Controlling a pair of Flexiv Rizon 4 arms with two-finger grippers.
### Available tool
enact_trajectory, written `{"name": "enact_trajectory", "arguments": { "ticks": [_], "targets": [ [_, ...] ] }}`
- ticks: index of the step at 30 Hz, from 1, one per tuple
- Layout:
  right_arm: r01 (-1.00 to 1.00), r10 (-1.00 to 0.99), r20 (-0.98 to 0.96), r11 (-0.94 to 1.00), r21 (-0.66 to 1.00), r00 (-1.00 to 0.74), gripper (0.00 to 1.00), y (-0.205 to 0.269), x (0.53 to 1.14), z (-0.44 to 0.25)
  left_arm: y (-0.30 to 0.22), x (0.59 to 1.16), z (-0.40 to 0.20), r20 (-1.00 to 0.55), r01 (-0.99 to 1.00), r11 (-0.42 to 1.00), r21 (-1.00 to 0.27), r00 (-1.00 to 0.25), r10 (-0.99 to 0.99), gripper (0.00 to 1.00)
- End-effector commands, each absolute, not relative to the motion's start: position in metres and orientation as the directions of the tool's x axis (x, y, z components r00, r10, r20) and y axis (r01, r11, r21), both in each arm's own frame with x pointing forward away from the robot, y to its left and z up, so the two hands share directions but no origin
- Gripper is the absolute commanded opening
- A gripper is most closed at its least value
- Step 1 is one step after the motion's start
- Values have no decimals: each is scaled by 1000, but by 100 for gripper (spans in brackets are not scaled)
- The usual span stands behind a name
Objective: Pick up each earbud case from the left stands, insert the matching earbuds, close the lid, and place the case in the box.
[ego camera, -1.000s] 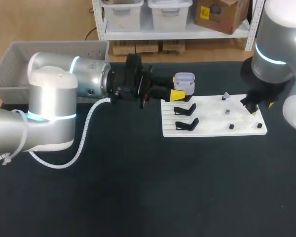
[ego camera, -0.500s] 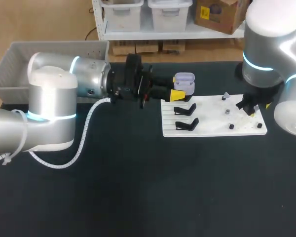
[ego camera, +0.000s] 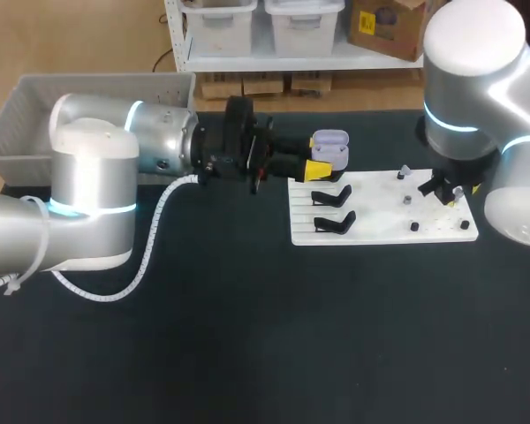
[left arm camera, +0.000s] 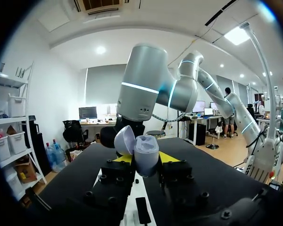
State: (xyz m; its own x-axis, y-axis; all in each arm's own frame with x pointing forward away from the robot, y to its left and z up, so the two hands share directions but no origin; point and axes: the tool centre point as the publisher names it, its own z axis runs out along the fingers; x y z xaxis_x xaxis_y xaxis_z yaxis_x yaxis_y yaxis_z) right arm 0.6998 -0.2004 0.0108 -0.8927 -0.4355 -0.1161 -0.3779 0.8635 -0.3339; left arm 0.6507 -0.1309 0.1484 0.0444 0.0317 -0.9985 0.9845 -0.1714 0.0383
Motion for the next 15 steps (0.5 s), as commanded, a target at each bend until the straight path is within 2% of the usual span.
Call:
{"name": "enact_trajectory", "arguments": {
  "ticks": [1, 7, 15],
  "targets": [
    [-374, -432, -116, 864, -336, -894, 36, -201, 702, 8, -131, 650, 148, -998, 985, -168, 40, 46, 30, 0],
    [-363, -424, -128, 868, -339, -896, 29, -203, 703, 8, -131, 650, 148, -998, 985, -168, 40, 46, 30, 0],
    [-359, -422, -128, 868, -341, -898, 26, -204, 703, 7, -131, 650, 148, -998, 985, -168, 40, 46, 30, 0]
  ]
}}
